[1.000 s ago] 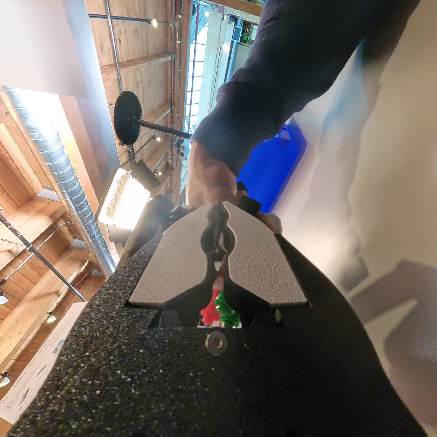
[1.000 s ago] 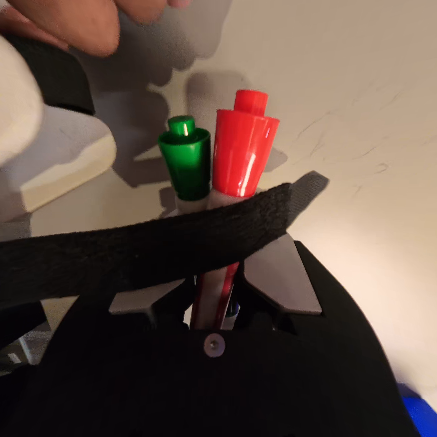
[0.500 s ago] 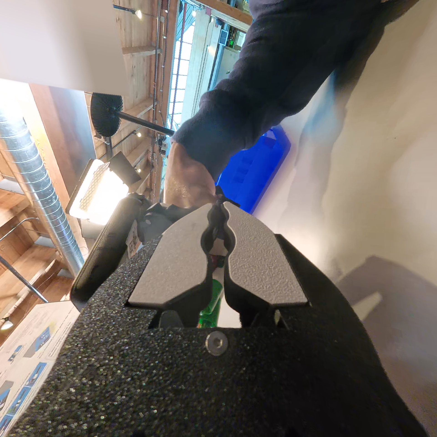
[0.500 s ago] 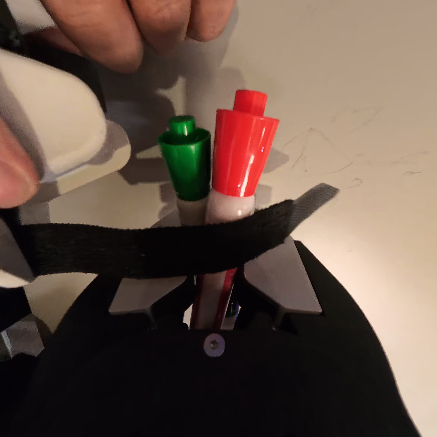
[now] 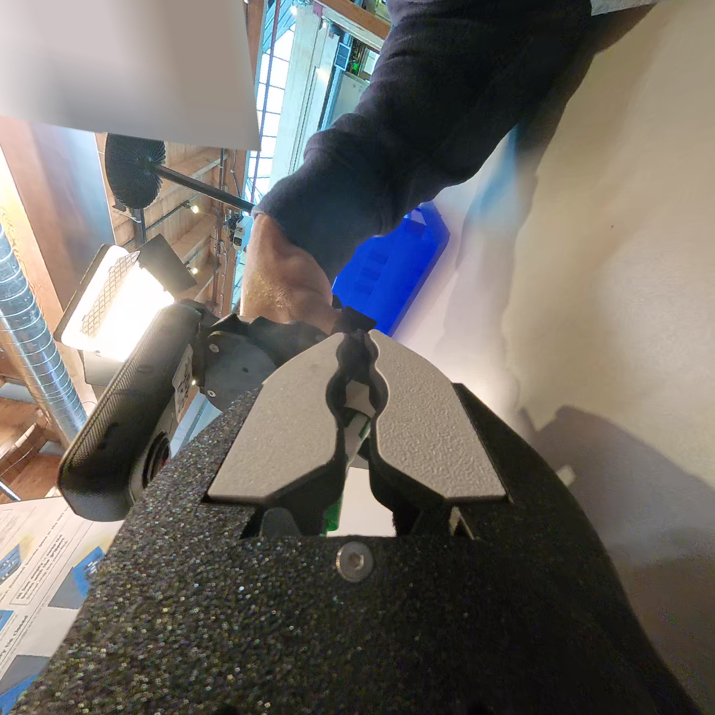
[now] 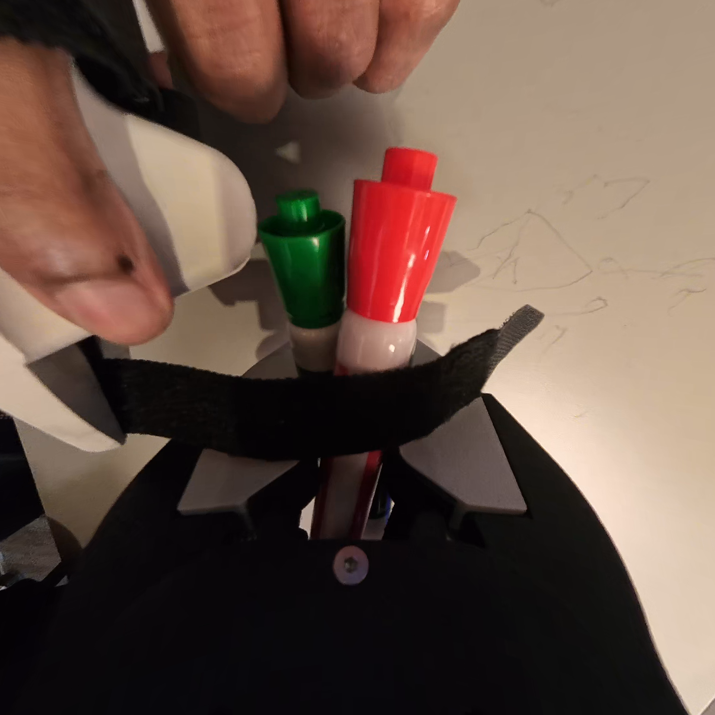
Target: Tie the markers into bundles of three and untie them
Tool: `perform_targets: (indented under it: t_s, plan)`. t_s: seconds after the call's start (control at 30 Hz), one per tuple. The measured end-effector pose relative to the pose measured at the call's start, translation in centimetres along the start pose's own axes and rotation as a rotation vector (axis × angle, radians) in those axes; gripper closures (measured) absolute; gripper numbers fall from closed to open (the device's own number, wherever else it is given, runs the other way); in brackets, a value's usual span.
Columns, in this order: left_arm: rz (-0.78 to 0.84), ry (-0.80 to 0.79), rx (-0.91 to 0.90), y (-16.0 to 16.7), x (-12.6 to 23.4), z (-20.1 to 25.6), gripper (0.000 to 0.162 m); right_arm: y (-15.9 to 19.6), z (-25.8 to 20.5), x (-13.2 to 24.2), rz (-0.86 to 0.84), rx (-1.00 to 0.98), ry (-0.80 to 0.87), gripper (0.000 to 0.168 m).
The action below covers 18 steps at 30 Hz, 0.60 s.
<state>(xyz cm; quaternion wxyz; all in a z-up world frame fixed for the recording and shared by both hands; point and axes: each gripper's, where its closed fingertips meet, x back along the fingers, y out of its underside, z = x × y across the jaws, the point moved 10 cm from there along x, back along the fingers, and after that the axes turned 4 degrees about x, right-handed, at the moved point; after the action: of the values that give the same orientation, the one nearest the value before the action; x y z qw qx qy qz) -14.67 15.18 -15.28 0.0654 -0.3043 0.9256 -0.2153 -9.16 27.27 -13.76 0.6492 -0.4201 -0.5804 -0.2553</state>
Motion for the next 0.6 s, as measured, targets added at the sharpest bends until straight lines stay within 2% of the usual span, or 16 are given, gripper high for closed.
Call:
perform_targets:
  t_s: [0.03, 0.2, 0.4, 0.6]
  plan:
    - [0.0, 0.002, 0.0, 0.0, 0.0, 0.0, 0.156, 0.0, 0.0, 0.1, 0.003, 0.0, 0.002, 0.13]
    - [0.008, 0.0, 0.001, -0.2, 0.1, 0.0, 0.154, 0.1, 0.0, 0.3, 0.007, 0.001, 0.012, 0.13]
    - [0.034, -0.009, 0.051, -0.5, 0.4, -0.3, 0.144, 0.2, -0.1, 0.5, 0.008, 0.006, 0.016, 0.13]
    - [0.141, -0.063, 0.241, -0.5, 1.3, -1.6, 0.135, 0.4, 0.0, 0.9, 0.012, 0.001, 0.024, 0.128]
